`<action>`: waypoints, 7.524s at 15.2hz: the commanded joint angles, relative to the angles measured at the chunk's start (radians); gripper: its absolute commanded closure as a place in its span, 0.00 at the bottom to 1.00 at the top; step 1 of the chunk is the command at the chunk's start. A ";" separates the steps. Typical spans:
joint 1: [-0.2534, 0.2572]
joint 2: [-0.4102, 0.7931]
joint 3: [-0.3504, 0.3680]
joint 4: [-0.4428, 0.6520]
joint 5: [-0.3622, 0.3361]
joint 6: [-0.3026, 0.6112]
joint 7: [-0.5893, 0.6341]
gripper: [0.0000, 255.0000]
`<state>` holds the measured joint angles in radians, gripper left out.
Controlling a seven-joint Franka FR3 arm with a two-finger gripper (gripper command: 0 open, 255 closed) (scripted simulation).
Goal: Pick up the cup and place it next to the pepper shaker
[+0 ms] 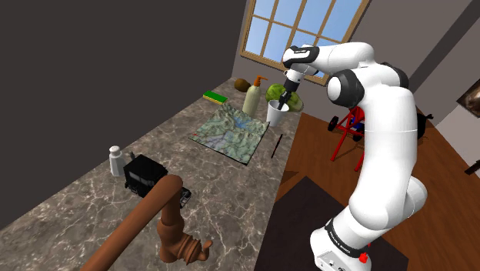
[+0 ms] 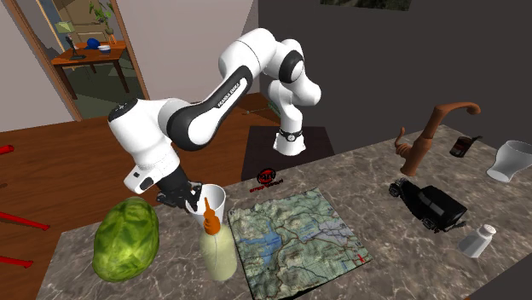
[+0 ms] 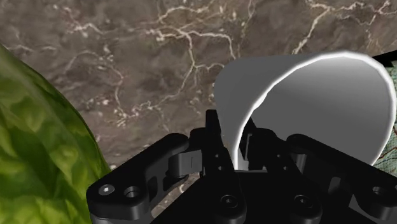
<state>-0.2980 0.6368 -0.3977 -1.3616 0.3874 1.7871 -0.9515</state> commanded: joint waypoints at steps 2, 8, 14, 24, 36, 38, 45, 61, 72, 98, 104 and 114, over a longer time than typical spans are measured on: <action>0.000 0.000 0.000 0.000 0.000 0.000 0.000 1.00; 0.000 -0.004 -0.001 0.007 -0.002 -0.010 0.002 1.00; -0.005 -0.023 -0.006 0.058 -0.012 -0.077 0.018 1.00; -0.020 -0.035 -0.010 0.175 -0.021 -0.201 0.044 1.00; -0.064 -0.002 -0.006 0.396 -0.013 -0.381 0.080 1.00; -0.076 0.012 -0.003 0.449 -0.008 -0.417 0.087 1.00; -0.083 0.019 0.004 0.544 -0.001 -0.498 0.121 1.00; 0.310 -0.446 0.056 -0.152 -0.139 -0.192 0.413 1.00; 0.467 -0.554 0.167 -0.294 -0.164 -0.099 0.665 1.00; 0.733 -0.410 0.377 -0.172 -0.176 0.023 1.128 1.00; 0.735 -0.407 0.378 -0.249 -0.171 0.101 1.113 1.00; 0.737 -0.386 0.380 -0.353 -0.161 0.225 1.088 1.00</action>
<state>0.4382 0.2488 -0.0182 -1.7024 0.2254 1.9967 0.1385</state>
